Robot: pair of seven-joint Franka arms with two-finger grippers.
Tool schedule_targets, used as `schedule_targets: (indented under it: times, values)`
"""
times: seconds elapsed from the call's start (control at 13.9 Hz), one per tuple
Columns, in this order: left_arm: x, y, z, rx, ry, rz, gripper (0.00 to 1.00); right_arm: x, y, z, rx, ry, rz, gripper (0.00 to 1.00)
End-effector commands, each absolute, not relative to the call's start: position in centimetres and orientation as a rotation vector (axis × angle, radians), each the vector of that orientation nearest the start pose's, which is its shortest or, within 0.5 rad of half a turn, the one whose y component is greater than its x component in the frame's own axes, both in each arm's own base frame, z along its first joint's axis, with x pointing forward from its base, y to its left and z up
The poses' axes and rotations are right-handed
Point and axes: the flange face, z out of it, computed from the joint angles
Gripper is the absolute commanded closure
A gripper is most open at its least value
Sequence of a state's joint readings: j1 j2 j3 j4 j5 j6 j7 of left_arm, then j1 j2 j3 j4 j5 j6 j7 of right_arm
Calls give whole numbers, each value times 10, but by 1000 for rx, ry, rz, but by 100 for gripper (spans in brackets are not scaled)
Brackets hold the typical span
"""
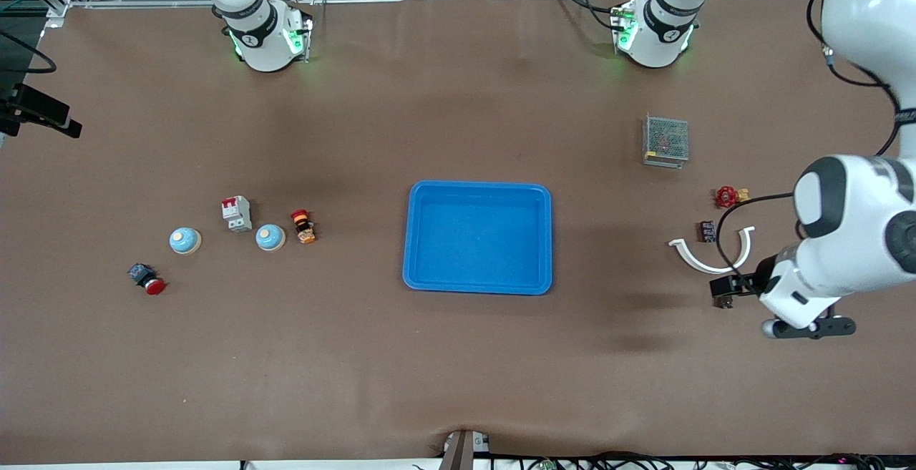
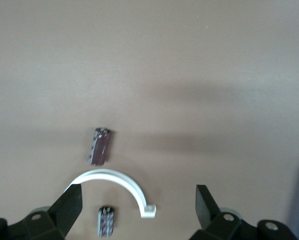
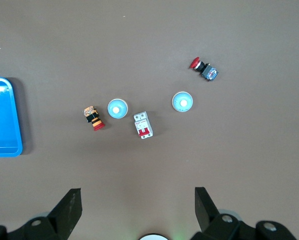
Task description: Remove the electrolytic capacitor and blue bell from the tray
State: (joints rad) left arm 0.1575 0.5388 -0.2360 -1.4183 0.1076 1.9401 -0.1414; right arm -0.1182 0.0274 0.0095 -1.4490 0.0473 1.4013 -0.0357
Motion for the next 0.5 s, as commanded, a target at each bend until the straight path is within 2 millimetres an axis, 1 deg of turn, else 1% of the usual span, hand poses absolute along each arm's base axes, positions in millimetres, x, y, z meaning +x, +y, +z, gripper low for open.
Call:
schedule_targets:
  times: [0.0,0.14,0.22,0.29,0.43]
  values:
    - [680,-24,452,-3151,-80,37,0,543,-55,656,-3074,91,98,0]
    - [664,-37,489,-3151,-82,33,0,543,-55,656,-3074,89,98,0]
    - [656,-34,510,-3158,-95,18,0,543,-55,656,-3074,89,98,0]
    - [646,-40,526,-3156,-62,18,0,543,-55,656,-3075,91,99,0]
    - [626,-43,558,-3148,39,27,0,543,-55,656,-3077,89,99,0]
